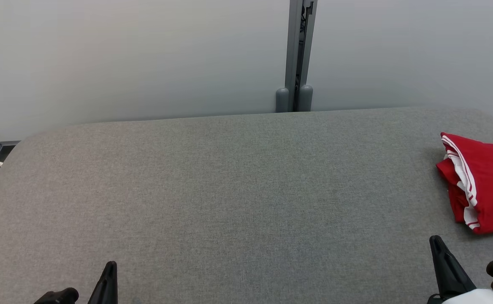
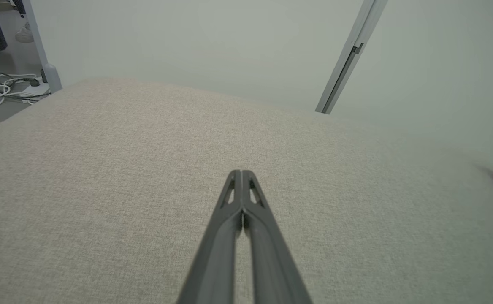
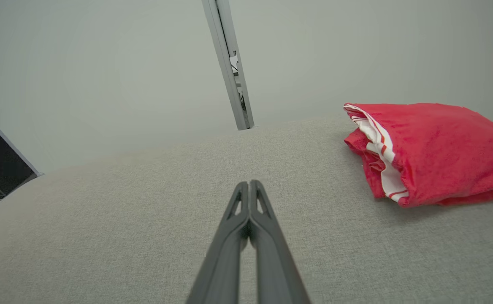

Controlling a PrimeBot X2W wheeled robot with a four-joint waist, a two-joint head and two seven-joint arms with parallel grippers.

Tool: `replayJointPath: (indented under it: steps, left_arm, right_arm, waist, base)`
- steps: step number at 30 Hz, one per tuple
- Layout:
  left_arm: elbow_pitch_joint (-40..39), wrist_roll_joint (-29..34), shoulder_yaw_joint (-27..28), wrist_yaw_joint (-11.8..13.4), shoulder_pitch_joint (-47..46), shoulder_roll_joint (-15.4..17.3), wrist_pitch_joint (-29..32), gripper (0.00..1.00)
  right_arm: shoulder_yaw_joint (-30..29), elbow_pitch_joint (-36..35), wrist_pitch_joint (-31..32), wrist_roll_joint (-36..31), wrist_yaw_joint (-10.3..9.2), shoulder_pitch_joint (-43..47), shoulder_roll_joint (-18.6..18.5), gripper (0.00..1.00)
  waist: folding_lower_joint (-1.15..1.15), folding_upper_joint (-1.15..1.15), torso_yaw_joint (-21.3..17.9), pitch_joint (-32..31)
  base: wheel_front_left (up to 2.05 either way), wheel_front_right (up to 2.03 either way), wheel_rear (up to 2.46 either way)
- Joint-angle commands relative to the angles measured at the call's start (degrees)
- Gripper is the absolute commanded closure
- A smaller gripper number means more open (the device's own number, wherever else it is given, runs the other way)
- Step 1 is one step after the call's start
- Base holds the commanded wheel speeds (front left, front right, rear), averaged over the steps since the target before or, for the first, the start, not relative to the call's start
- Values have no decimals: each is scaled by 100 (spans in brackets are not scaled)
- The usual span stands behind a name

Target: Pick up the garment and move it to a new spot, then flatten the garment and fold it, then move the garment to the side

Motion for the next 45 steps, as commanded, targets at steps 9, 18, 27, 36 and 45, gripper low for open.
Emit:
replayJointPath:
  steps: [9, 18, 27, 36, 45]
  left_arm:
    - [26, -864, 307, -250, -356, -91, 211, 100]
    - [110, -1540, 513, -435, -523, -213, 389, 100]
    - [160, -2087, 683, -583, -652, -315, 534, 100]
    - [206, -2644, 859, -733, -781, -422, 685, 100]
    - [251, -3147, 1021, -867, -903, -519, 821, 100]
  right_arm:
    - [-41, 102, 100, 1085, 0, -330, -48, 100]
    - [-62, 249, 179, 1931, 0, -485, -57, 100]
    - [-81, 371, 242, 2615, 0, -611, -64, 100]
    - [-99, 494, 306, 3314, 0, -746, -72, 100]
    - [-117, 607, 366, 3953, 0, -868, -78, 100]
  waist:
    - [0, 0, -1, 23]
    - [0, 0, -2, 46]
    - [0, 0, -2, 66]
    - [0, 0, -3, 89]
    - [0, 0, -4, 111]
  base:
    - [0, 0, 0]
    - [0, 0, 0]
    - [0, 0, 0]
    - [0, 0, 0]
    - [0, 0, 0]
